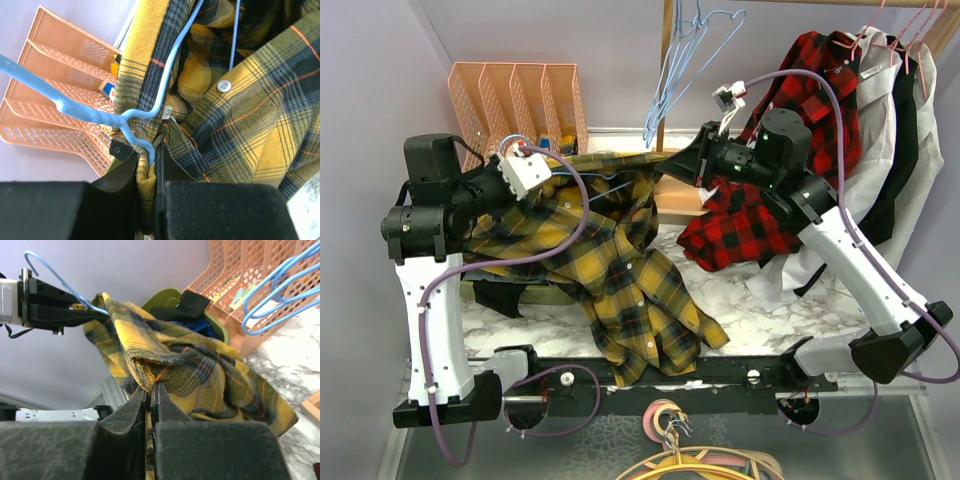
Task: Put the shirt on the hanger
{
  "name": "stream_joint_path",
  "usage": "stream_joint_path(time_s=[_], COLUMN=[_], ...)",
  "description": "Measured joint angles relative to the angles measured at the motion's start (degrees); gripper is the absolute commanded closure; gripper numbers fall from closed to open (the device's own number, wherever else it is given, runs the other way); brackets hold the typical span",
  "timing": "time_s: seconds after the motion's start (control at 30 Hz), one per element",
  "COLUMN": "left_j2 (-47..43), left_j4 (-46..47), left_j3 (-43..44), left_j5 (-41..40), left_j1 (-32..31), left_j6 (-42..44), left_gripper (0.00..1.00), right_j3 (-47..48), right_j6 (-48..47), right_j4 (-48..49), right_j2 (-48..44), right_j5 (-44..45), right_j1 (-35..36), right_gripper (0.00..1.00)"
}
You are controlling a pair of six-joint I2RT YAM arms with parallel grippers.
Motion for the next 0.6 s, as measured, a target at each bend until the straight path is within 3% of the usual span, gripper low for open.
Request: stream_joint_path(time_s=[0.17, 0.33, 0.6], left_j2=[-0.4, 0.2, 0.4], left_j4=[4.5, 8.3, 12.3], left_j3=[-1.2, -1.3, -1.3], left_j5=[-2.7, -3.6, 3.1], left_j1=[0.0, 0.7, 2.5], left_j6=[-6.6, -16.7, -28.4], left_gripper=[1.00, 1.00, 1.00], right_j3=[-2.6, -5.0, -5.2], right_j6=[3.2, 7.2, 14.4], right_j4=[0.8, 5.7, 18.3], right_j2=[0.7, 2.4, 12.1], right_j5=[-2.4, -1.2, -1.1], right_j1=[0.9, 8.3, 14.9], right_gripper=[0.99, 0.99, 0.99])
